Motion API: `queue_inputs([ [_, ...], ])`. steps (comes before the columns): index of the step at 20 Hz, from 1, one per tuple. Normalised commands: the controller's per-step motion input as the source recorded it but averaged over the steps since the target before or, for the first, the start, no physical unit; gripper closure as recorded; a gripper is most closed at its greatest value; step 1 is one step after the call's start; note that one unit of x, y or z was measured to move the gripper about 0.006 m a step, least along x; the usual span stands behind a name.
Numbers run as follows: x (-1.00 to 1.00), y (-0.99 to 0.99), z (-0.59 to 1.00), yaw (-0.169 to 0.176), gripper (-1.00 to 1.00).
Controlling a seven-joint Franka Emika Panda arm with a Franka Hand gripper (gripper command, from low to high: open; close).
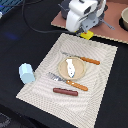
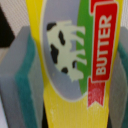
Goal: Interact with the objects in diverse but meaningful ways.
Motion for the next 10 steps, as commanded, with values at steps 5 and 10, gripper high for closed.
queue_inputs([
  [5, -1.00, -0.27, -0.50, -0.023, 1.00],
  [10, -1.00, -0.25, -0.32, -0.016, 1.00],
])
